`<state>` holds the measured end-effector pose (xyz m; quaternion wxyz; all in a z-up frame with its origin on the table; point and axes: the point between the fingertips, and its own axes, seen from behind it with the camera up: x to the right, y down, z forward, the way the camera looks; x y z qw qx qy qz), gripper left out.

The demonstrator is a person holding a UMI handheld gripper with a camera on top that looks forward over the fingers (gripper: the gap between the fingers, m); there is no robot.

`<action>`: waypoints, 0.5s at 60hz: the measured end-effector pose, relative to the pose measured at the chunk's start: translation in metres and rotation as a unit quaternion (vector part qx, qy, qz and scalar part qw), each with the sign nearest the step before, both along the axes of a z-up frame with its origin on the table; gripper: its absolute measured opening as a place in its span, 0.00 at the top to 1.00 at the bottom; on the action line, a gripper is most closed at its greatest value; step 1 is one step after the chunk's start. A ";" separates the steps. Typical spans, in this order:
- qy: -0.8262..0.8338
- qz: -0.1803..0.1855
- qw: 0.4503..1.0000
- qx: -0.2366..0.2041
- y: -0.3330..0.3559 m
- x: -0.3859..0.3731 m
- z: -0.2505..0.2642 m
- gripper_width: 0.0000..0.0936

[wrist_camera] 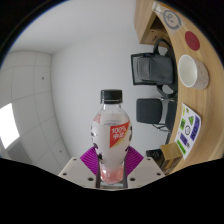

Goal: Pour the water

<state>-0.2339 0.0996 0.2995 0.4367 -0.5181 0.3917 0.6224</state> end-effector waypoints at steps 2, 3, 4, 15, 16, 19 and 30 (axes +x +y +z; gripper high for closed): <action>0.034 -0.002 0.999 -0.008 0.009 0.013 -0.010 0.68; 0.052 -0.002 0.999 -0.013 0.014 0.018 -0.014 0.68; 0.070 -0.002 0.997 -0.019 0.018 0.023 -0.020 0.68; 0.240 0.004 0.968 -0.068 0.048 0.067 -0.076 0.68; 0.250 0.005 0.966 -0.072 0.046 0.074 -0.079 0.68; 0.259 0.013 0.963 -0.080 0.055 0.071 -0.090 0.68; 0.225 0.055 0.969 -0.089 0.053 0.064 -0.091 0.68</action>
